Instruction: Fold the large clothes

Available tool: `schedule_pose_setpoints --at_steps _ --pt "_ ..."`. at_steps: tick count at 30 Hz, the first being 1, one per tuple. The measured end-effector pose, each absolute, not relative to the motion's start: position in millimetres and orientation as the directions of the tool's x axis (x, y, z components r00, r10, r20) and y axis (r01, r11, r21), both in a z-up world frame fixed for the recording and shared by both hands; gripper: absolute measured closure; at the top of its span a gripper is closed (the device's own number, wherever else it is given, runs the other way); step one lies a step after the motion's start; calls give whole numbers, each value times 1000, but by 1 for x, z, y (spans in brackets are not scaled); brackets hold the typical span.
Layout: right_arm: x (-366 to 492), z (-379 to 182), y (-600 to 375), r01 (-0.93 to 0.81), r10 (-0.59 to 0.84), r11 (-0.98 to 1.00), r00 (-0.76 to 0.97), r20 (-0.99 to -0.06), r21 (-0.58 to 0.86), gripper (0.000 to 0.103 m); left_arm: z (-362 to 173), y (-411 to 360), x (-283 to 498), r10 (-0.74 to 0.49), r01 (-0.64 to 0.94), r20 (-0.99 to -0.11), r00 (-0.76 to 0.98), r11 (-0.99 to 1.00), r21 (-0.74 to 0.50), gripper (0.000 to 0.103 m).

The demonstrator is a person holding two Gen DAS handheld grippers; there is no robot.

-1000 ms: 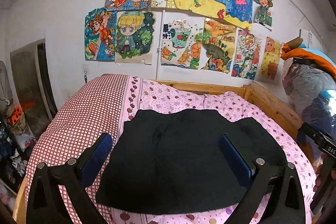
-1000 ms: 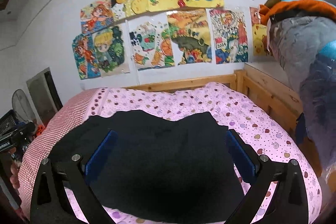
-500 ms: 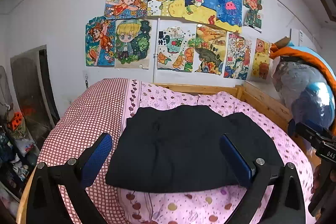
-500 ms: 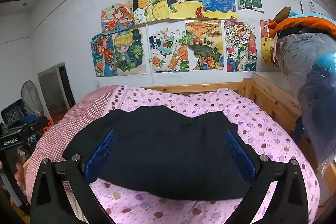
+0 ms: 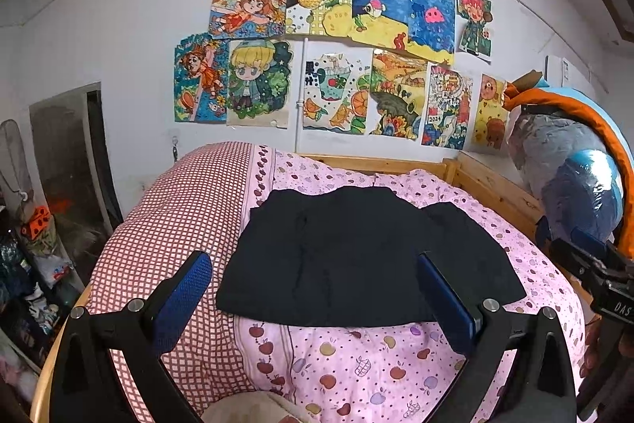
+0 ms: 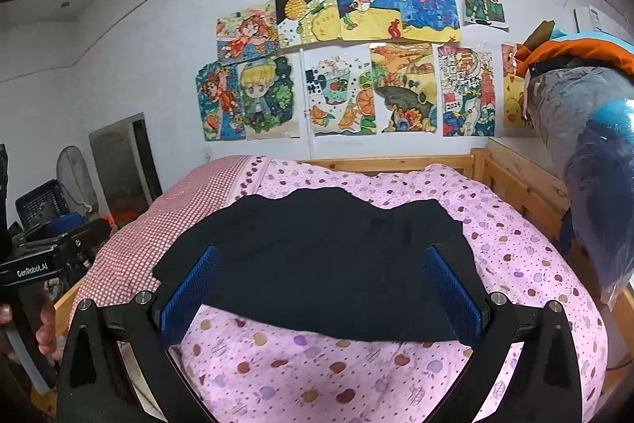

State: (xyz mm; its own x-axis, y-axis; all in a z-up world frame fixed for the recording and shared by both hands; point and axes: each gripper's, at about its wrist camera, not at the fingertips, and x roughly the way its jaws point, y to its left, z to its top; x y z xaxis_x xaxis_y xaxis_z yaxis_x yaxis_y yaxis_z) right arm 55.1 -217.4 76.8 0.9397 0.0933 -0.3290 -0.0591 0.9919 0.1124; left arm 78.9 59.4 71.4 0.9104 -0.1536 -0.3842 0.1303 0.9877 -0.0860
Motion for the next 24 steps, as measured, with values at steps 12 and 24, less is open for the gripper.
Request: schedule_pose_setpoints --at_steps 12,24 --pt "29 71 -198 -80 105 993 941 -323 90 2 58 66 45 -142 121 -379 915 990 -78 0" --pt "3 70 -184 -89 101 995 951 -292 53 2 53 67 17 -128 120 -352 927 992 -47 0"
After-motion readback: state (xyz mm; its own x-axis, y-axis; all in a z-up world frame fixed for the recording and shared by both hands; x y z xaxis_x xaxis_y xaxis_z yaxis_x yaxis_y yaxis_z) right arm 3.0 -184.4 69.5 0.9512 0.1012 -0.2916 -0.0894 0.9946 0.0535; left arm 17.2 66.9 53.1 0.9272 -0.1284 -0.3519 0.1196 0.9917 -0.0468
